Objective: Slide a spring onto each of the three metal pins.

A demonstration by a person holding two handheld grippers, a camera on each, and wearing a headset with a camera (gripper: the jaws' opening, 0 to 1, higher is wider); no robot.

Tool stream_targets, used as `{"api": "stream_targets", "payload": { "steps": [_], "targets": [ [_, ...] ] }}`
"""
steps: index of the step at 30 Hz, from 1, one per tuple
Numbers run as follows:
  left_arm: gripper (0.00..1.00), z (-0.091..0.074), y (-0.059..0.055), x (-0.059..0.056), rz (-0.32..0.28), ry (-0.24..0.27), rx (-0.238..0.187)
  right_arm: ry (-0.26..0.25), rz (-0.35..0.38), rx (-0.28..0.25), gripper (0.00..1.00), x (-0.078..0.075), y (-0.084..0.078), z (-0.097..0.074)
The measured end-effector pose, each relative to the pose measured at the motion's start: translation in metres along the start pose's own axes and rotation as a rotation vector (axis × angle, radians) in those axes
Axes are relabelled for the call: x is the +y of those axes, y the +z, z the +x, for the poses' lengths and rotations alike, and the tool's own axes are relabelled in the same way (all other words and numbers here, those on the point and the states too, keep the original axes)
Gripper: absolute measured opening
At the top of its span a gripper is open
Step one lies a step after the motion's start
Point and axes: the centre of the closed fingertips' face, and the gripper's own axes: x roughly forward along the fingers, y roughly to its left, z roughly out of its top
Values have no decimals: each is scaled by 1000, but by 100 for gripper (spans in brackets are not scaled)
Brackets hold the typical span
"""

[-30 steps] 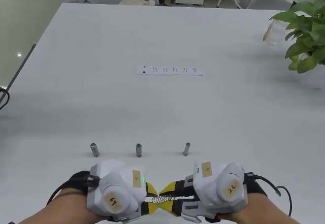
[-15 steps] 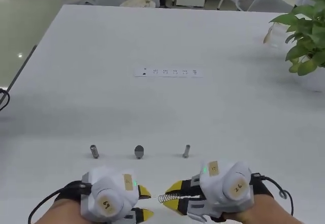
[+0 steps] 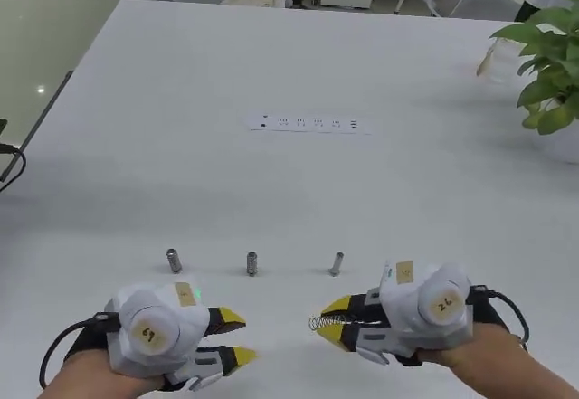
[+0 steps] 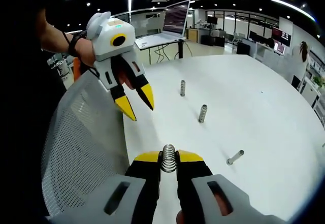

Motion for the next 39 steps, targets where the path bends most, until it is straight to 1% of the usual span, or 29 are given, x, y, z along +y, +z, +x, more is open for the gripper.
{"api": "stream_targets", "payload": {
  "steps": [4, 9, 13, 16, 20, 23, 26, 32, 39],
  "targets": [
    [17, -9, -2, 9, -28, 36, -13, -21, 1, 9, 9, -12, -1, -5],
    [19, -22, -4, 24, -85, 98, -42, -49, -5, 29, 9, -27, -3, -10],
    [24, -32, -6, 31, -118, 128, -58, -66, -6, 42, 9, -40, -4, -13],
    [25, -37, -10, 36, -129, 151, -58, -76, -11, 53, 9, -49, -5, -15],
    [27, -45, -13, 40, -150, 179, -67, -88, -17, 68, 9, -60, -5, -19],
    [31, -49, -16, 43, -167, 190, -72, -96, -22, 75, 9, -67, -5, -21],
    [32, -53, -21, 46, -186, 209, -75, -101, -31, 83, 9, -76, -4, -23],
    [36, -61, -24, 50, -209, 237, -80, -112, -39, 106, 9, -90, -5, -25],
    [39, -70, -30, 55, -224, 269, -85, -124, -47, 148, 9, -107, -8, -25]
  ]
}}
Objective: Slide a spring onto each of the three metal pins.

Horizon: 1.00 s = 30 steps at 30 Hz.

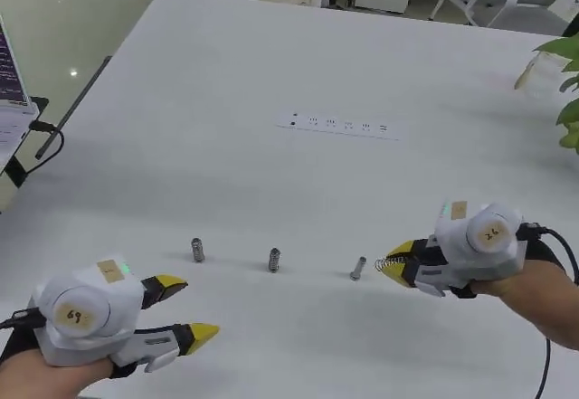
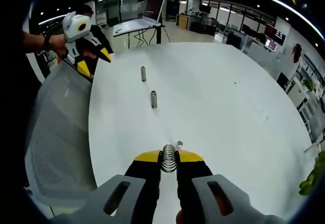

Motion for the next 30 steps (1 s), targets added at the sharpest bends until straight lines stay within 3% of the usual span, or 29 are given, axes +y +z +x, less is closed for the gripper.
{"api": "stream_targets", "payload": {
  "steps": [17, 30],
  "targets": [
    [49, -21, -12, 16, -62, 70, -1, 21, -76, 66, 9, -26, 3, 12],
    [53, -36, -9, 28, -76, 123, -19, 76, -154, 152, 9, -29, -3, 29]
  ]
}}
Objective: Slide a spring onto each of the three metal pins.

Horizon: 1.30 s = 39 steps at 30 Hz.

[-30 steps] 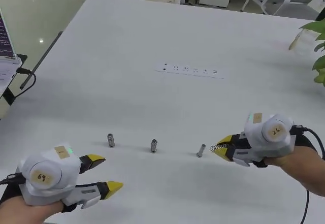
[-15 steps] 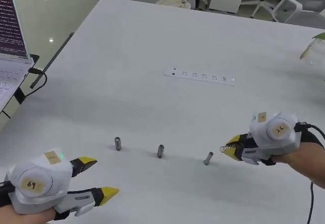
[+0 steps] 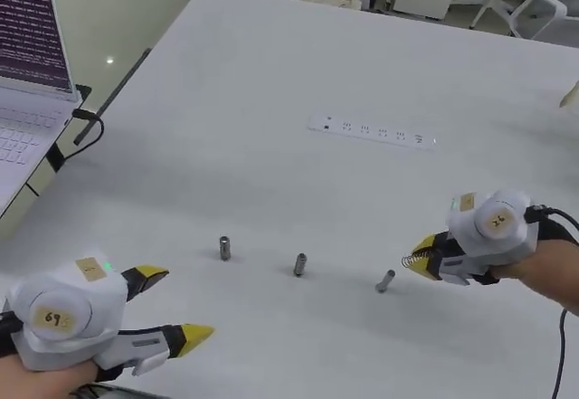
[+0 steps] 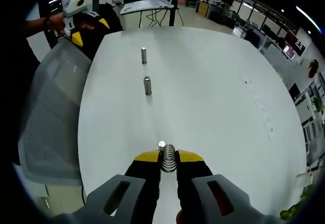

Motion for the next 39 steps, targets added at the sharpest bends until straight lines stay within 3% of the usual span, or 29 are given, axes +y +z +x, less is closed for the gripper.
{"api": "stream_targets", "payload": {
  "steps": [17, 39],
  "targets": [
    [53, -9, -5, 9, -12, 30, 5, 56, -51, 54, 9, 7, -5, 13],
    [53, -13, -5, 8, -19, 39, 13, 101, -89, 100, 9, 13, -4, 27]
  ]
}}
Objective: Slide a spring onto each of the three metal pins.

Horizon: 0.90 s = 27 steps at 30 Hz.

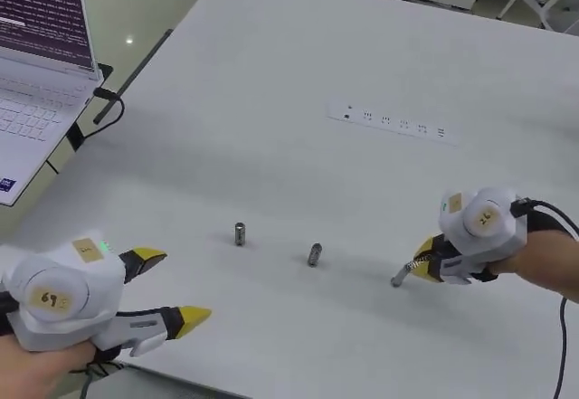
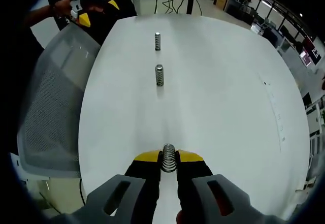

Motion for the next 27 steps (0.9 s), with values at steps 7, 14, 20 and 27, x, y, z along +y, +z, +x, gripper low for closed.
{"api": "stream_targets", "payload": {
  "steps": [7, 14, 20, 27],
  "targets": [
    [52, -1, 1, 3, -4, 6, -3, 6, -15, 17, 9, 0, 1, 4],
    [52, -1, 0, 3, -9, 4, -3, 18, -17, 25, 9, -1, 4, 7],
    [52, -1, -1, 2, -9, 2, -1, 29, -24, 39, 9, -2, 6, 12],
    [52, -2, -1, 3, -11, 2, 1, 42, -26, 55, 9, 0, 3, 17]
  ]
}}
